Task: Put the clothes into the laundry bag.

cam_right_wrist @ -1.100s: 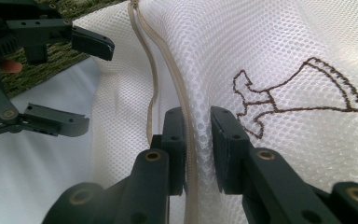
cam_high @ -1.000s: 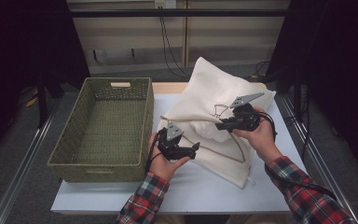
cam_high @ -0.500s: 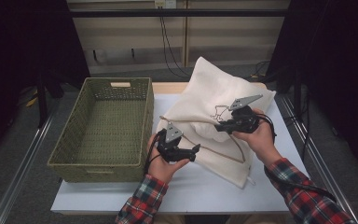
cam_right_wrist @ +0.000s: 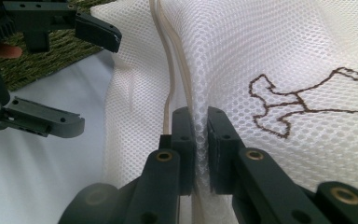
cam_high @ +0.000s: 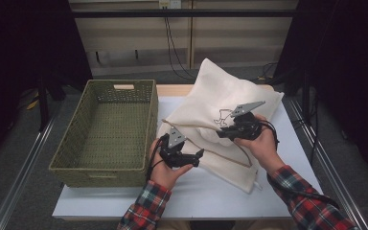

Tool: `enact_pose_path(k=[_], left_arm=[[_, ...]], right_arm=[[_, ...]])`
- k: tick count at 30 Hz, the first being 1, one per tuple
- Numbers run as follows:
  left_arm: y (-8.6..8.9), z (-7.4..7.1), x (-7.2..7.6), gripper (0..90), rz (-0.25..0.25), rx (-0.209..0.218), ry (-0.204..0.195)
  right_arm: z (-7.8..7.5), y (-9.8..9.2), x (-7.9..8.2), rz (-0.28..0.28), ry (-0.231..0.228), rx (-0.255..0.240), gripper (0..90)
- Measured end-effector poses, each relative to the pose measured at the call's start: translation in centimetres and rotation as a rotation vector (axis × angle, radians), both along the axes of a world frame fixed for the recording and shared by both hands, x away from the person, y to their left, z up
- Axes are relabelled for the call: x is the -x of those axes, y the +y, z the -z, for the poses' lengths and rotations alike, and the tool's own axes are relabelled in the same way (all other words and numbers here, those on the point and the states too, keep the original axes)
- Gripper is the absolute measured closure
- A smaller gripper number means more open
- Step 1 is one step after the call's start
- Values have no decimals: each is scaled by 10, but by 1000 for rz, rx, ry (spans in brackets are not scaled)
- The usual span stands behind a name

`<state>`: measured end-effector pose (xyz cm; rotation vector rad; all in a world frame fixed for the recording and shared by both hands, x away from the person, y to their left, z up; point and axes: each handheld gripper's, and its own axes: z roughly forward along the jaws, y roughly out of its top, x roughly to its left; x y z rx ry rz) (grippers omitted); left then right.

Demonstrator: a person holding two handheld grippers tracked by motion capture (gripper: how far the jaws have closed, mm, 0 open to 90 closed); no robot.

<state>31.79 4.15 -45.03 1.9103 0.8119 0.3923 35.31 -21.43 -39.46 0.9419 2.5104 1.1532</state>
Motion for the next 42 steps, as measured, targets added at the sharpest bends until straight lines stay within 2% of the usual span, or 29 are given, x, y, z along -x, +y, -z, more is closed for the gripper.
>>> enact_pose_path(k=[9, 15, 19, 22, 30, 42], left_arm=[[3, 1, 1, 74, -6, 5, 5], [3, 0, 3, 73, -11, 4, 1], [4, 1, 2, 71, -9, 5, 3], [5, 1, 3, 70, -7, 2, 2], [6, 0, 5, 70, -3, 4, -2], [6, 2, 5, 72, -5, 0, 5]], right_arm=[[11, 8, 5, -6, -12, 24, 825], [13, 10, 7, 4, -32, 26, 830], [14, 11, 8, -5, -27, 28, 826], [15, 12, 9, 2, -47, 35, 824], [23, 13, 10, -5, -40, 11, 829], [34, 14, 14, -4, -39, 8, 826]])
